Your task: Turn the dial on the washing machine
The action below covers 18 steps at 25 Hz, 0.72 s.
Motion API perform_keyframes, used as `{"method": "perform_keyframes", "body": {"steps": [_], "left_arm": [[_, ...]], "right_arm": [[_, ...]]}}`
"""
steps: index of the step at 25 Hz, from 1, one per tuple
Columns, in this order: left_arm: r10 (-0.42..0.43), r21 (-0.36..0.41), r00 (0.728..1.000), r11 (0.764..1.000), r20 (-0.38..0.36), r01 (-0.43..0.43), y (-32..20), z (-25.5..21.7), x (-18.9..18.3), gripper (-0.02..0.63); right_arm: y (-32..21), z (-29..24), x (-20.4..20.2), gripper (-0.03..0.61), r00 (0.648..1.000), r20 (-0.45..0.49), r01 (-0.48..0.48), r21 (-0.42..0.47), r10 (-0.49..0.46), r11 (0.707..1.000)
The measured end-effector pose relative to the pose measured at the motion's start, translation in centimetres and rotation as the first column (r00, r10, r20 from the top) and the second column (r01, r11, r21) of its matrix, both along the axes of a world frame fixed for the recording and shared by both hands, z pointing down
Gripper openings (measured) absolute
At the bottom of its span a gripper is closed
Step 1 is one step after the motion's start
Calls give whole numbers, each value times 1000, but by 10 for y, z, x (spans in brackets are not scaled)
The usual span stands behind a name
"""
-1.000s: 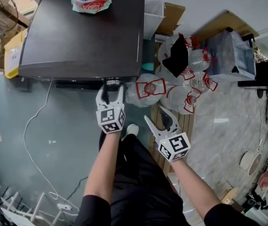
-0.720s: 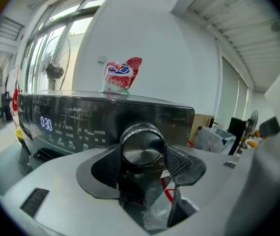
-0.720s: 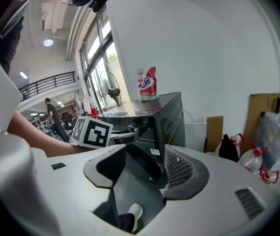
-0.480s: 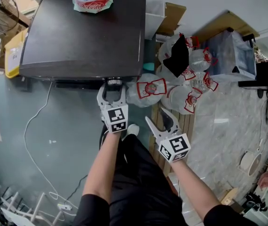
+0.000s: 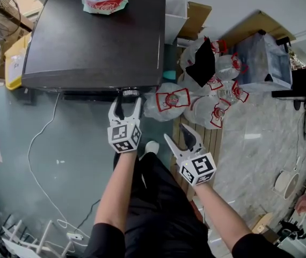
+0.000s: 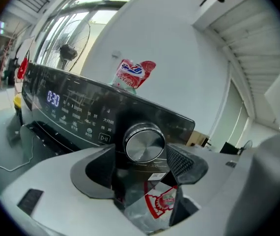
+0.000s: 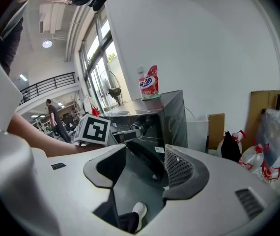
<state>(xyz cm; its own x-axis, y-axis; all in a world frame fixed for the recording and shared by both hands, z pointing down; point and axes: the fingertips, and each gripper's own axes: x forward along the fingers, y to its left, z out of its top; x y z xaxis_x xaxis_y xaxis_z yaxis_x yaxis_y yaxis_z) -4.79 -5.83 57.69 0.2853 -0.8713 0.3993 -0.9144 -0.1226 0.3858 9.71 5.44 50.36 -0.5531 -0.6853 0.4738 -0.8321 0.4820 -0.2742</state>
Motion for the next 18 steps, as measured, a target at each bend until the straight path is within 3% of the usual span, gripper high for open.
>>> {"method": "perform_keyframes", "body": {"steps": [5,8,13,18], "left_arm": [[-51,-15,988,999,-143,50,-5,-5,2,301],[-120,-48,977,992,-178,114,-9,-5,-3,299],[-118,-47,984,993,-137,112,-12,-6,-2,264],[-86,-45,996,995,12,86,-11,-8,0,264]], "right_arm": [[1,-4,-4,216,1000,1,4,-12,-4,1000],[1,-3,-7,216,1000,0,11,-19,-11,1000],[3,1,-9,216,1000,5,20,-16,-20,1000],[4,3,-4,216,1000,-7,18,-24,-19,1000]]}}
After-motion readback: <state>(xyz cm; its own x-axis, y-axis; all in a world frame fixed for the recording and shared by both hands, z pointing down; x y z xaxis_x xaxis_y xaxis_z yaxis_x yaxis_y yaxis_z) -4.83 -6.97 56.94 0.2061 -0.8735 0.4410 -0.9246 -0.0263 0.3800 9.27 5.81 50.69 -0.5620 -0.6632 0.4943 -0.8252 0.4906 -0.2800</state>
